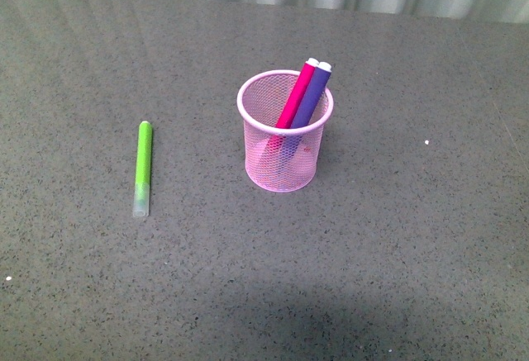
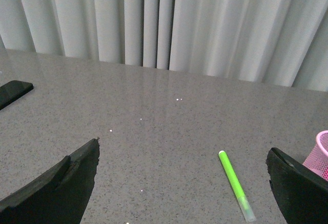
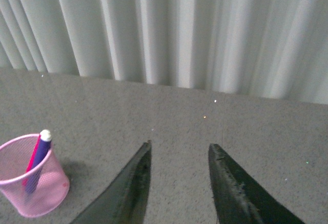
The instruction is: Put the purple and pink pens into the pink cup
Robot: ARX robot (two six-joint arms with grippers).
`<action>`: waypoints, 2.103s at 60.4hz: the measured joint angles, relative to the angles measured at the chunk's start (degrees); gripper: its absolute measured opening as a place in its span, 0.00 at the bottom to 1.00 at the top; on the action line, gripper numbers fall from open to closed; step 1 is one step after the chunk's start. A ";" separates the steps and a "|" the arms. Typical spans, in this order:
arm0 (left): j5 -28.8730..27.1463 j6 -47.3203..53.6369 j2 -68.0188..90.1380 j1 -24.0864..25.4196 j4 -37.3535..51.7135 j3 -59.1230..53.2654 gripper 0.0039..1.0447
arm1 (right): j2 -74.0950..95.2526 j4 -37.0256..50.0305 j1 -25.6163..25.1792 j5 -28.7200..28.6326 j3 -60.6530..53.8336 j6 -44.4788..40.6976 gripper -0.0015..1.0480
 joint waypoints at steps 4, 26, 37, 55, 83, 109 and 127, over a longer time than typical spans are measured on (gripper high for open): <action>0.02 0.00 0.00 0.00 0.00 0.00 0.93 | -3.08 -2.03 2.05 1.79 -1.51 -0.48 0.18; 0.00 0.00 0.00 0.00 0.00 0.00 0.93 | -14.43 -8.09 8.55 8.07 -5.44 -1.29 0.03; 0.02 0.00 0.00 0.00 0.00 0.00 0.93 | -21.09 -14.03 14.60 13.75 -5.46 -1.31 0.03; 0.00 0.00 0.00 0.00 0.00 0.00 0.93 | -29.14 -21.77 14.75 14.27 -5.49 -1.29 0.03; 0.00 0.00 0.00 0.00 0.00 0.00 0.93 | -38.25 -30.91 14.75 14.27 -5.49 -1.29 0.03; 0.02 0.00 0.00 0.00 0.00 0.00 0.93 | -48.44 -41.24 14.86 14.32 -5.46 -1.29 0.03; 0.00 0.00 0.00 0.00 0.00 0.00 0.93 | -48.44 -41.24 14.86 14.32 -5.46 -1.29 0.03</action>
